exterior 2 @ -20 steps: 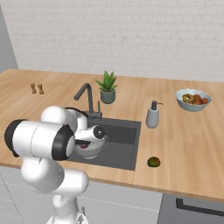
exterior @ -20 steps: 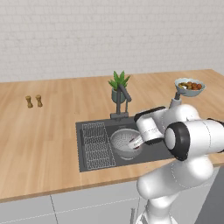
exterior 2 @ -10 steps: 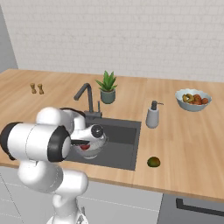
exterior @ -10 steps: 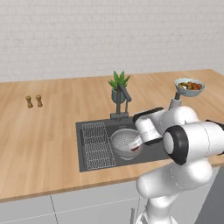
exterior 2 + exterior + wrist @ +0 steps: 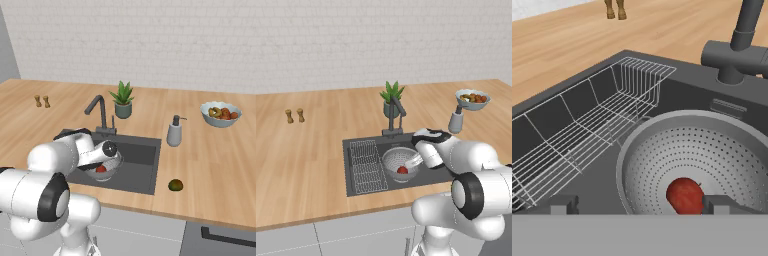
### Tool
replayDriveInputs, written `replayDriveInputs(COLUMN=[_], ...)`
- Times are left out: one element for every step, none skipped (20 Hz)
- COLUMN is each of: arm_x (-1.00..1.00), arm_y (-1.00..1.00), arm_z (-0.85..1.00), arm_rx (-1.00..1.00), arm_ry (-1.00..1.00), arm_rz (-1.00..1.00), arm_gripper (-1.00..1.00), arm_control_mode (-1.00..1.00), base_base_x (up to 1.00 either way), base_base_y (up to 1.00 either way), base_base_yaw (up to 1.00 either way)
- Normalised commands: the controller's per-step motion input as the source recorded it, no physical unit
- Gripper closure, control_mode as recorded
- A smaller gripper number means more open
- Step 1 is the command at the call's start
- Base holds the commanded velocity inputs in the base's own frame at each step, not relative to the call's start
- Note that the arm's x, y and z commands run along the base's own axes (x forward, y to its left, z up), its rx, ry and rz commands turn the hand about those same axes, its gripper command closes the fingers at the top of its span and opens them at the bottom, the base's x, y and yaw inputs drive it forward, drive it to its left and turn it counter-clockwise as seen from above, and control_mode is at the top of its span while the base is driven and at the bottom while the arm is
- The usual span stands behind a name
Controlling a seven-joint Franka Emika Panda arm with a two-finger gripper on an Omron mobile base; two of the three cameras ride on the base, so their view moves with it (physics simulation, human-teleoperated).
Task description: Put the colander in the sink, put the mango, apple in the colander, and turn on the sink faucet and pour water over the colander.
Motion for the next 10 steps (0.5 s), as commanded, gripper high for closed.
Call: replayDriveInputs(arm_x=[-0.32,-0.36,-0.37,-0.46,-0.5,-0.51,-0.49,-0.42,-0.35,-0.33], arm_y=[-0.29,-0.34,-0.37,-0.44,-0.5,-0.52,-0.51,-0.48,-0.47,-0.47], arm_z=[0.71,0.74,0.75,0.71,0.72,0.7,0.71,0.76,0.77,0.75], arm_rx=[0.06,0.06,0.07,0.08,0.06,0.06,0.05,0.05,0.05,0.04], arm_ry=[0.19,0.19,0.21,0.21,0.19,0.2,0.21,0.26,0.3,0.29], arm_rz=[0.0,0.0,0.0,0.0,0.0,0.0,0.0,0.0,0.0,0.0], arm_gripper=[-1.0,-1.0,-1.0,-1.0,-1.0,-1.0,-1.0,-1.0,-1.0,-1.0], arm_control_mode=[-1.0,-1.0,-1.0,-1.0,-1.0,-1.0,-1.0,-1.0,-1.0,-1.0], base_base_x=[0.0,0.0,0.0,0.0,0.0,0.0,0.0,0.0,0.0,0.0], base_base_y=[0.0,0.0,0.0,0.0,0.0,0.0,0.0,0.0,0.0,0.0], base_base_yaw=[0.0,0.0,0.0,0.0,0.0,0.0,0.0,0.0,0.0,0.0])
